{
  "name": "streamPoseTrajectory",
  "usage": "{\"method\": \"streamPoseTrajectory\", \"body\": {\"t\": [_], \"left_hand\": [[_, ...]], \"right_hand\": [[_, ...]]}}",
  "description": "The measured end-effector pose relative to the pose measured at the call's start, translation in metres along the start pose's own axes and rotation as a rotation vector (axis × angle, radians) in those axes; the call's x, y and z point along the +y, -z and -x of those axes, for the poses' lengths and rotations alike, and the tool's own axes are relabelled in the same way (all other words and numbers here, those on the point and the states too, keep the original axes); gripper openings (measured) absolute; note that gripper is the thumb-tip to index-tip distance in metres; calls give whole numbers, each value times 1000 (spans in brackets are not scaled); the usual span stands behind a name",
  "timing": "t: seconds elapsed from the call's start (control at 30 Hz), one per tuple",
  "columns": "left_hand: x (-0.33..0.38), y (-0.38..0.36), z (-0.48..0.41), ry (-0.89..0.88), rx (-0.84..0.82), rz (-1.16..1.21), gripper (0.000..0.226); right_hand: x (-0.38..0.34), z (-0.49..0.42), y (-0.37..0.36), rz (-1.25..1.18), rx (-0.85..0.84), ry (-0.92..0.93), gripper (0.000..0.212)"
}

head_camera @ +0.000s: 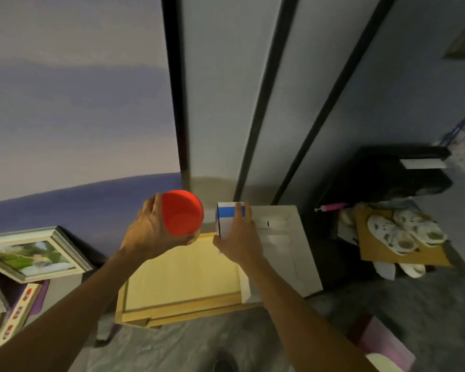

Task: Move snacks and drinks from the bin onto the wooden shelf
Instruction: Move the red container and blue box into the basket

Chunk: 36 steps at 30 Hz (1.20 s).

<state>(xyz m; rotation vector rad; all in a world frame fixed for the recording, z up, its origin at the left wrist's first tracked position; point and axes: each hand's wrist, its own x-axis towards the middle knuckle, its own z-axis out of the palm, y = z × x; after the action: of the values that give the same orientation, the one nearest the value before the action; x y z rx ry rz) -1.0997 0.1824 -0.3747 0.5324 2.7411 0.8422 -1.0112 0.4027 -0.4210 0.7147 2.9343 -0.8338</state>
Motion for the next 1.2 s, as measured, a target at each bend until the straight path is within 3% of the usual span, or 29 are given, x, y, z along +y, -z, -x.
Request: {"method": "streamPoseTrajectory", "body": {"t": [0.3, 0.4, 0.57, 0.8, 0.93, 1.2], "left_hand": [[134, 3, 24, -369, -143, 0, 150], [188, -29, 42, -499, -226, 28, 140], [277, -107, 86, -651, -340, -11, 150], [394, -239, 186, -847, -508, -79, 157], [439, -314, 243, -892, -587, -111, 155], [453, -452, 280, -848, -678, -202, 157]], "right_hand": [[43, 90, 122, -58, 277, -241, 120], [87, 140, 157, -36, 309, -357, 118], [177, 233, 188, -38, 418, -541, 118], [318, 364, 195, -128, 603, -788, 104], [392, 426, 195, -195, 595, -910, 117], [511, 461, 133, -203, 559, -1034, 107]]}}
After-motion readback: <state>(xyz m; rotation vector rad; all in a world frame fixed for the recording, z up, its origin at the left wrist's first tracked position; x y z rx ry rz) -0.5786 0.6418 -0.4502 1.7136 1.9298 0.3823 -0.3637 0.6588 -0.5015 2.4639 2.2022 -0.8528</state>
